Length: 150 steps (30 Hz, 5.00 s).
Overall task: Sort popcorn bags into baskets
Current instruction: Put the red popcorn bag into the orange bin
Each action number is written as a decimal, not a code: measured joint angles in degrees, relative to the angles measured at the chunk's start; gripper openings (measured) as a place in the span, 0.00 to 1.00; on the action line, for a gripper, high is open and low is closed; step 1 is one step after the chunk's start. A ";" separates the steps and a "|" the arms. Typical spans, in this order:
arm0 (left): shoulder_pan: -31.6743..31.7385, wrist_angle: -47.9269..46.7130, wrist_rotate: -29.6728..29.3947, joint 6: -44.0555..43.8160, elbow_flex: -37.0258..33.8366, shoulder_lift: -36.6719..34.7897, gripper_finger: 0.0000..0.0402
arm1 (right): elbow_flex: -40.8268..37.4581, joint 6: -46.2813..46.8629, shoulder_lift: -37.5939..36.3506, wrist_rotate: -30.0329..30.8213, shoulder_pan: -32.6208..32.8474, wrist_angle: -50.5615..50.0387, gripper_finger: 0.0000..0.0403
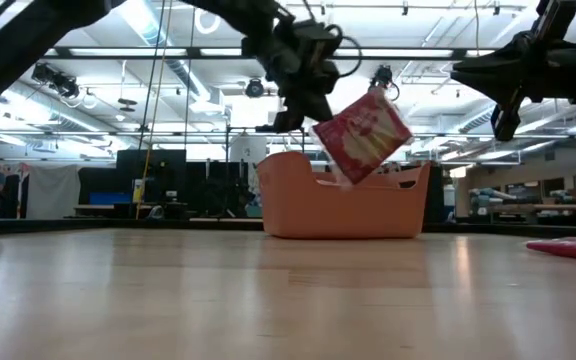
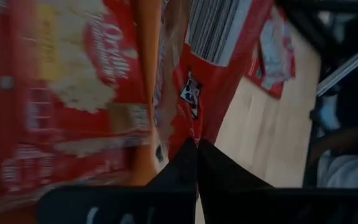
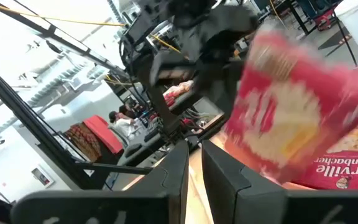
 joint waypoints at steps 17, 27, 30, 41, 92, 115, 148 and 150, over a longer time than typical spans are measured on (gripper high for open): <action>9.47 -4.12 3.30 1.10 0.04 2.62 0.08 | 0.00 0.00 0.00 0.02 0.00 -0.08 0.13; 7.84 -5.19 -7.87 7.92 0.04 2.47 0.34 | 0.00 0.00 0.00 0.02 0.00 -0.01 0.13; 4.82 -3.20 -13.75 14.79 0.09 2.09 0.36 | 0.00 0.00 0.00 0.02 0.02 -0.02 0.13; -13.95 3.99 -42.41 28.80 0.07 2.91 0.35 | 0.00 0.00 -0.01 0.02 0.02 -0.02 0.13; -35.44 89.37 -64.57 27.11 -80.65 -48.04 0.08 | 14.26 -10.52 18.79 -5.86 5.00 -13.96 0.13; -39.79 102.33 -68.83 25.78 -91.93 -57.26 0.08 | 53.04 -1.39 66.72 -11.36 24.41 -68.31 0.13; -36.40 100.24 -68.54 25.52 -91.91 -57.05 0.09 | 69.87 27.53 96.47 -19.32 28.51 -92.43 0.57; -36.40 100.10 -68.53 25.52 -91.91 -57.05 0.09 | 69.85 27.86 97.27 -19.30 28.59 -93.10 0.57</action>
